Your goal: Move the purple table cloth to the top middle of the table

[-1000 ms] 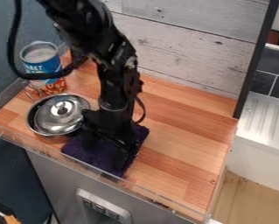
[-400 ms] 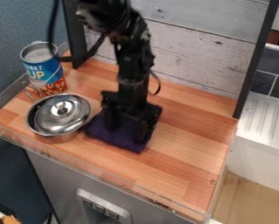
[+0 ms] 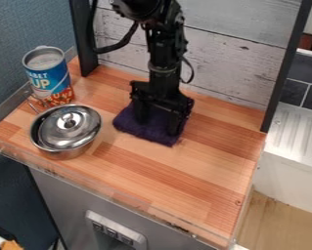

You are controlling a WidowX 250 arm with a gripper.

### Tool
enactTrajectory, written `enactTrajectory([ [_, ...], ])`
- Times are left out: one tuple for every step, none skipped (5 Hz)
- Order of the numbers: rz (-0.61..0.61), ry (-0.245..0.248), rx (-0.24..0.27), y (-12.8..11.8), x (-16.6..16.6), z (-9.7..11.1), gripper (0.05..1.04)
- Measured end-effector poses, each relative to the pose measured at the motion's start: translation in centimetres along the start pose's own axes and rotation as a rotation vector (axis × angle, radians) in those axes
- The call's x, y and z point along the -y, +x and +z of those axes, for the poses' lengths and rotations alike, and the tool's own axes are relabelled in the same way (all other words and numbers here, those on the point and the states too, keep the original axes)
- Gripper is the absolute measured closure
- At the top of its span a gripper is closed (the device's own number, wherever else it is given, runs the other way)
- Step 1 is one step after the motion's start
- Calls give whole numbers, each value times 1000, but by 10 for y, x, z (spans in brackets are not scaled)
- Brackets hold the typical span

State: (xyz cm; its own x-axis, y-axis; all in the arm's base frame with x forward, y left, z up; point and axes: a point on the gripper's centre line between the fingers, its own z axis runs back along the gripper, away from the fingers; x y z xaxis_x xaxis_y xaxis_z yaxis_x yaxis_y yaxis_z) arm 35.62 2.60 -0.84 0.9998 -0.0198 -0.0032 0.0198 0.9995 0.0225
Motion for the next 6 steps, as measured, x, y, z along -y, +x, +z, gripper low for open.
enactTrajectory([
  [-1,7,1,9,-1,1,83],
  [2,15,-4,13,-1,2,83],
  [1,13,-5,10,-1,7,83],
  [7,-12,50,13,-2,34,83],
  [24,-21,85,5,-14,52,83],
  [28,-23,107,-3,-22,62,83],
])
